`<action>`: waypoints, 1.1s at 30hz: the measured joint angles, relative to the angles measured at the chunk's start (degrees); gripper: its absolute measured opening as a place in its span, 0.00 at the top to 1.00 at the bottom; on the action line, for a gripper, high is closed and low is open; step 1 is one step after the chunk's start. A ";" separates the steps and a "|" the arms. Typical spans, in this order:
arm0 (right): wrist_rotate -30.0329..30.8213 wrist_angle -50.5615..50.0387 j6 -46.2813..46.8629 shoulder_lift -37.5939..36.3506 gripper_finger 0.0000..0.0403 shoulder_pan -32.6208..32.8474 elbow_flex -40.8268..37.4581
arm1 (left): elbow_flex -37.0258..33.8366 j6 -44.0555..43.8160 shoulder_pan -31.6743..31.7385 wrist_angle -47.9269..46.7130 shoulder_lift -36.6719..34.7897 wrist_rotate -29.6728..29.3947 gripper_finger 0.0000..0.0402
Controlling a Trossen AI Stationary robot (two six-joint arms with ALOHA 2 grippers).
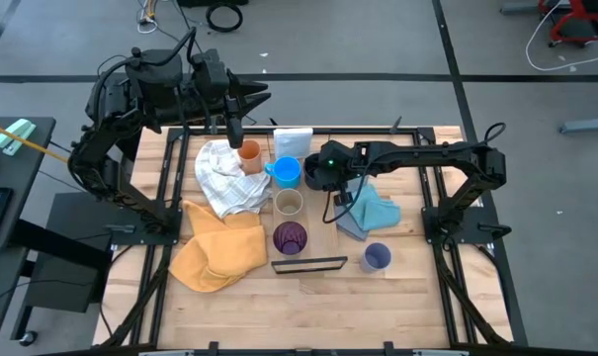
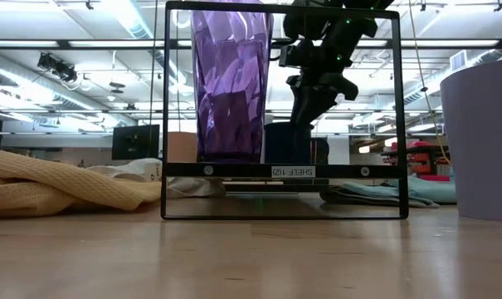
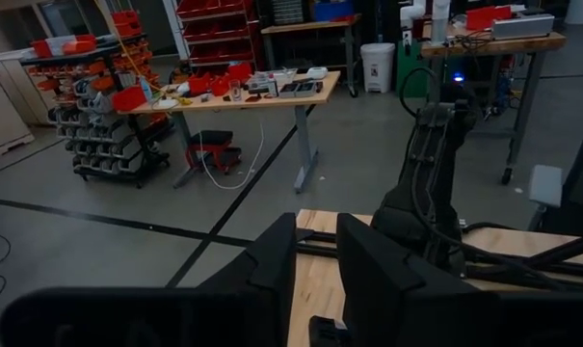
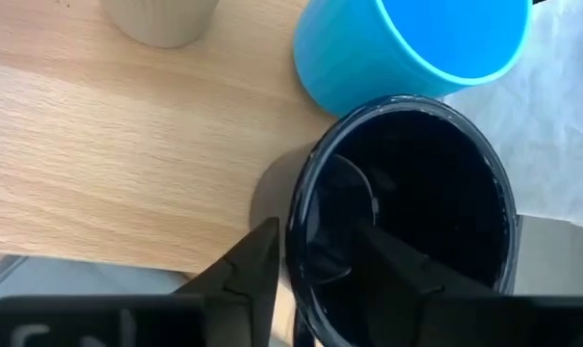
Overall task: Stack small to large cups/mugs on shelf
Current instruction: Put the dark blue mug on the shelf, then put the orange cup on the shelf
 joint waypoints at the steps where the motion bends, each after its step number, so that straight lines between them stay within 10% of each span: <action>1: 0.05 0.00 0.00 -0.01 0.67 0.01 0.00 | 0.00 -0.02 0.00 0.00 0.00 0.01 0.78; 33: 0.60 -17.65 10.56 -9.41 0.67 6.34 5.68 | 0.00 0.01 0.01 -0.10 0.00 0.01 0.78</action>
